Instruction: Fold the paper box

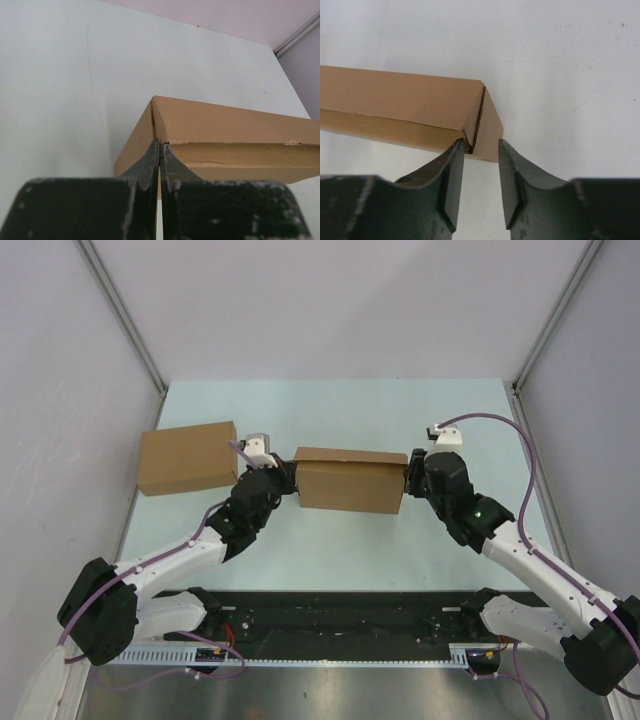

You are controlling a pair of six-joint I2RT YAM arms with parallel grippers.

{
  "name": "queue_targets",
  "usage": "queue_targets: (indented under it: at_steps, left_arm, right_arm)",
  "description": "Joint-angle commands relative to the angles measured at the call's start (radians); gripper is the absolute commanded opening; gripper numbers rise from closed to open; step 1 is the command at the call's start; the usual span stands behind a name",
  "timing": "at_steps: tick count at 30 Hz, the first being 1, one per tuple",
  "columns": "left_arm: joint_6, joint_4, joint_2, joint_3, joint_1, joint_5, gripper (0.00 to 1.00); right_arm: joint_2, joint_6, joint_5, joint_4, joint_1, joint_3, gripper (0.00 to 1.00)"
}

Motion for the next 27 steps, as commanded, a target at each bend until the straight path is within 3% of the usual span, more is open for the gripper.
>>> queue_targets:
  at_steps: [1,8,16,27]
  left_arm:
    - [-0.003,-0.156,0.028,0.004,0.005,-0.028,0.00]
    - [0.003,-0.165,0.025,0.017,0.006,-0.028,0.00]
    - [-0.002,-0.165,0.028,0.019,0.005,-0.019,0.00]
    - [0.006,-0.168,0.032,0.028,0.005,-0.014,0.00]
  right_arm:
    - [-0.014,-0.012,0.009,0.023,0.003,0.056,0.43]
    - [-0.043,-0.014,-0.007,0.014,0.001,0.059,0.44]
    - [-0.023,-0.024,-0.006,0.038,0.001,0.059,0.24]
    - [-0.003,-0.027,-0.019,0.050,-0.002,0.069,0.35]
